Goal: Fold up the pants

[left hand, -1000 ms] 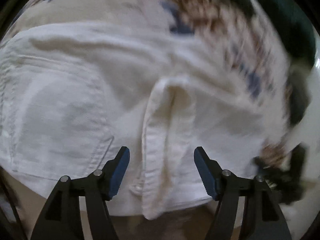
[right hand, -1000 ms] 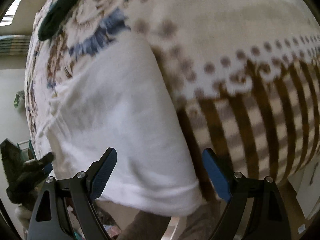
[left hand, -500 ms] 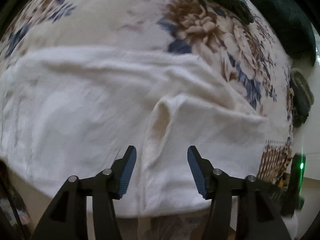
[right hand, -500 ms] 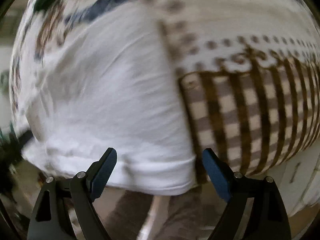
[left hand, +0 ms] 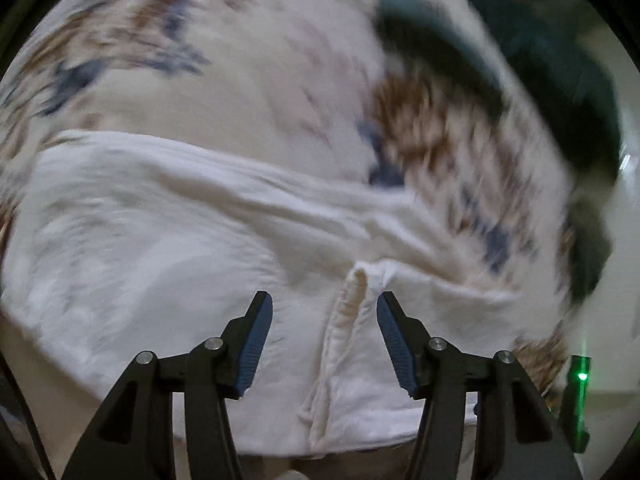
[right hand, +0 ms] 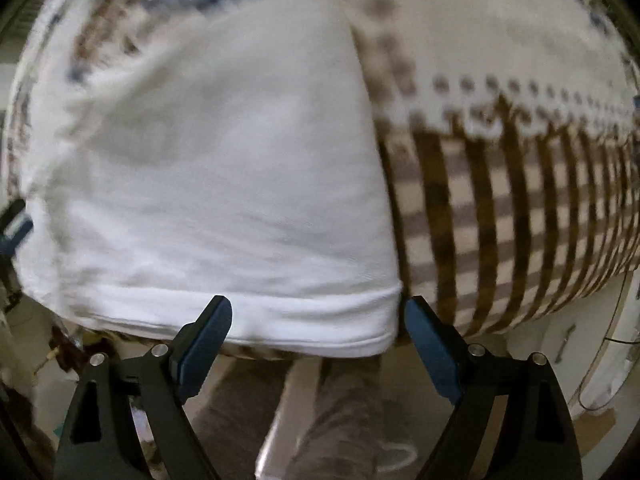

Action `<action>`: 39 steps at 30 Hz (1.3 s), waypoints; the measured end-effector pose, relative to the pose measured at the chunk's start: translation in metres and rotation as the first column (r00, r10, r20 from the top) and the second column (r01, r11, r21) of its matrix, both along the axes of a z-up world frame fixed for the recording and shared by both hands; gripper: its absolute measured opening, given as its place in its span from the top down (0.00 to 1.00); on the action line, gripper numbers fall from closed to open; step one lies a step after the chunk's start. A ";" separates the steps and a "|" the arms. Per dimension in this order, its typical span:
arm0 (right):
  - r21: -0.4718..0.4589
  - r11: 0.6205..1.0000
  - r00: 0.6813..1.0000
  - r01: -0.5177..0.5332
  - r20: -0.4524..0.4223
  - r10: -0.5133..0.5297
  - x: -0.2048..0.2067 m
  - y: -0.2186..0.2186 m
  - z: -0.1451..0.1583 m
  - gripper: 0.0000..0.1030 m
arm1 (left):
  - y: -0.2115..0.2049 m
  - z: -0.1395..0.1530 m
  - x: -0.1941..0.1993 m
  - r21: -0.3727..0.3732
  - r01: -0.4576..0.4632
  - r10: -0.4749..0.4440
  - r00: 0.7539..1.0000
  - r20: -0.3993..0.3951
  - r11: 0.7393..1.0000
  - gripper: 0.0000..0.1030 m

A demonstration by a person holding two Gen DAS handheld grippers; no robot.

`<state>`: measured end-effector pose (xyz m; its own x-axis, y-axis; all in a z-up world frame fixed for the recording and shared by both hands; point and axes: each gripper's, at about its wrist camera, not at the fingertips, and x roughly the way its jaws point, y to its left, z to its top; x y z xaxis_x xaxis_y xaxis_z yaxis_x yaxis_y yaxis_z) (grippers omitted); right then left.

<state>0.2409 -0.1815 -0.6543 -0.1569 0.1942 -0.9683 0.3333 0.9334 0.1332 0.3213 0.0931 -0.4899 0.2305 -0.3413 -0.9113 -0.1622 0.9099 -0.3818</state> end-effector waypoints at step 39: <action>0.001 0.979 0.977 -0.201 -0.075 0.201 0.072 0.137 -0.027 0.12 | 0.192 -0.059 -0.127 -0.335 -0.695 0.751 0.658 0.059 0.636 0.52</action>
